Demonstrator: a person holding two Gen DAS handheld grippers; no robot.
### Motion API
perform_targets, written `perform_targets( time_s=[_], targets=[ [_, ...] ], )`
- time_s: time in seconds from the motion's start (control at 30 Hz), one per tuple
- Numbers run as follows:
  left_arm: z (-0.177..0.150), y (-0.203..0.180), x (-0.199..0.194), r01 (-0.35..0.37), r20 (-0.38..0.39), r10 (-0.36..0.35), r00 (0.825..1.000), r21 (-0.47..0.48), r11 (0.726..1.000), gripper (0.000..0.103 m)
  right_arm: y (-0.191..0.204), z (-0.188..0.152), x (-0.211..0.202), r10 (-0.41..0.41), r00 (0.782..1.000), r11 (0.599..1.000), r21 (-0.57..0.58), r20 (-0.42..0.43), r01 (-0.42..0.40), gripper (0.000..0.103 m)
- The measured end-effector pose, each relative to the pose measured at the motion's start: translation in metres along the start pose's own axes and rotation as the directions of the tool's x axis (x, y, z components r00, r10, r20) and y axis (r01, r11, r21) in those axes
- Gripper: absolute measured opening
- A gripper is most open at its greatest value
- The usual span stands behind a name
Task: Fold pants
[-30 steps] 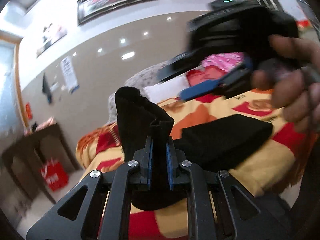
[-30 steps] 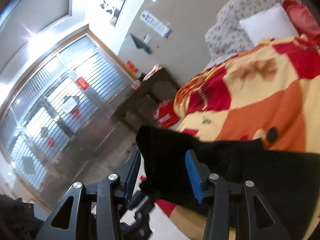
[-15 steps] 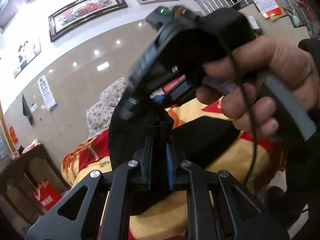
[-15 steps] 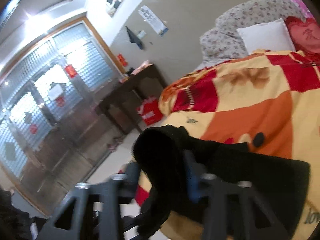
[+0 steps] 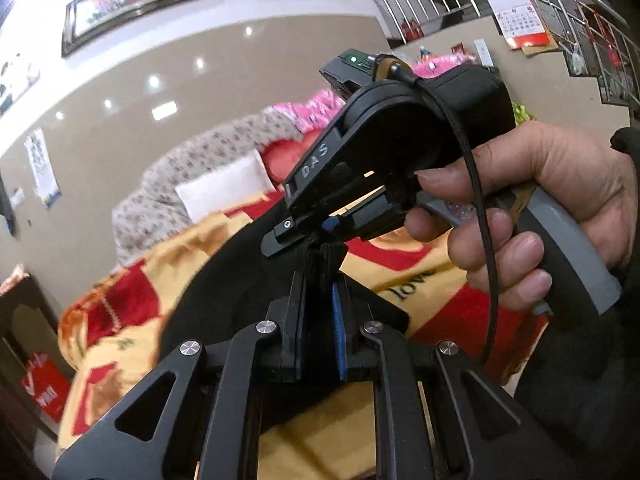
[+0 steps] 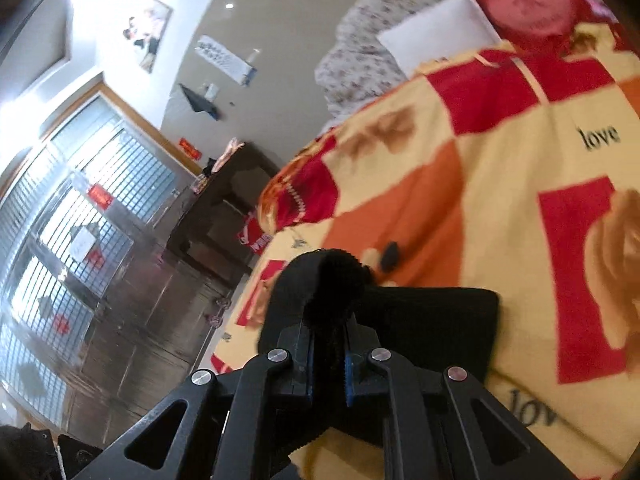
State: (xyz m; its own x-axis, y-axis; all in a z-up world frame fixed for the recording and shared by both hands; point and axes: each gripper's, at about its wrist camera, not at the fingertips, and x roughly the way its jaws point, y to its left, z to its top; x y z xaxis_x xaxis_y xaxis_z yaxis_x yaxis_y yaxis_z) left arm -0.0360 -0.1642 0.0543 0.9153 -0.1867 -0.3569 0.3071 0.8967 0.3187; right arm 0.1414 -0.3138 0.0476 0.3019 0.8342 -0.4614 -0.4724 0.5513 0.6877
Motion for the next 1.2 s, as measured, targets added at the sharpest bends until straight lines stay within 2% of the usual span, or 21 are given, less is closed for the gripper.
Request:
perform_targets(
  time_s=[0.23,0.33,0.4,0.47,0.57,0.67,0.73,0.83,0.87,0.9,0.93,1.0,1.03,1.07,1.13,1.2],
  targets=[
    [-0.004,-0.023,0.037,0.069,-0.137,-0.074,0.988,-0.043,0.997,0.011,-0.04,0.003,0.017,-0.074,0.996,0.995,0.059,-0.054,0.078,0.011],
    [-0.004,-0.026,0.04,0.109,-0.16,-0.115,0.98,-0.05,0.993,0.013,-0.048,0.002,0.026,-0.12,0.99,0.991,0.057,-0.067,0.124,0.012],
    [-0.003,-0.022,0.023,0.191,-0.134,-0.201,0.97,-0.082,0.978,0.013,-0.052,0.0,0.026,-0.112,0.992,0.991,0.073,-0.052,0.115,0.012],
    [-0.008,-0.021,0.004,0.24,-0.096,-0.249,0.964,-0.097,0.966,0.014,-0.056,-0.001,0.024,-0.106,0.994,0.99,0.089,-0.03,0.108,0.012],
    [-0.019,0.001,-0.031,0.24,-0.03,-0.247,0.968,-0.146,0.96,0.014,-0.056,-0.002,0.024,-0.11,0.994,0.991,0.077,-0.012,0.111,0.013],
    [-0.036,0.046,-0.048,0.174,-0.025,-0.188,0.982,-0.275,0.945,0.013,-0.047,-0.002,0.017,-0.17,0.985,0.985,0.035,0.025,0.169,0.015],
    [-0.05,0.079,-0.05,0.123,-0.025,-0.142,0.989,-0.373,0.92,0.013,-0.041,-0.003,0.008,-0.255,0.965,0.967,0.011,0.061,0.255,0.019],
    [-0.067,0.112,-0.034,0.112,-0.076,-0.173,0.982,-0.505,0.856,0.013,-0.029,-0.007,-0.019,-0.367,0.916,0.928,0.0,0.161,0.372,0.019],
    [-0.07,0.118,-0.03,0.123,-0.074,-0.191,0.979,-0.533,0.837,0.013,-0.017,-0.01,-0.03,-0.384,0.899,0.917,-0.022,0.211,0.398,0.019],
    [-0.072,0.121,-0.028,0.133,-0.067,-0.202,0.977,-0.551,0.824,0.013,-0.004,-0.013,-0.038,-0.382,0.891,0.912,-0.053,0.246,0.406,0.019],
    [-0.074,0.123,-0.026,0.143,-0.061,-0.215,0.975,-0.571,0.809,0.013,0.016,-0.021,-0.045,-0.358,0.892,0.908,-0.121,0.275,0.402,0.019],
    [-0.075,0.125,-0.024,0.16,-0.049,-0.234,0.971,-0.591,0.791,0.013,0.05,-0.038,-0.042,-0.315,0.913,0.881,-0.278,0.261,0.383,0.019],
    [-0.074,0.124,-0.023,0.163,-0.051,-0.239,0.97,-0.593,0.788,0.013,0.065,-0.051,-0.034,-0.32,0.918,0.846,-0.366,0.232,0.388,0.019],
    [-0.073,0.123,-0.019,0.159,-0.064,-0.243,0.968,-0.594,0.789,0.013,0.075,-0.062,-0.023,-0.354,0.911,0.802,-0.433,0.21,0.411,0.019],
    [-0.079,0.125,-0.011,0.118,-0.111,-0.229,0.967,-0.602,0.79,0.013,0.079,-0.077,-0.003,-0.44,0.877,0.728,-0.496,0.191,0.473,0.019],
    [-0.091,0.131,-0.002,0.088,-0.139,-0.231,0.963,-0.646,0.758,0.015,0.067,-0.082,0.01,-0.479,0.865,0.719,-0.497,0.152,0.486,0.019]
  ],
)
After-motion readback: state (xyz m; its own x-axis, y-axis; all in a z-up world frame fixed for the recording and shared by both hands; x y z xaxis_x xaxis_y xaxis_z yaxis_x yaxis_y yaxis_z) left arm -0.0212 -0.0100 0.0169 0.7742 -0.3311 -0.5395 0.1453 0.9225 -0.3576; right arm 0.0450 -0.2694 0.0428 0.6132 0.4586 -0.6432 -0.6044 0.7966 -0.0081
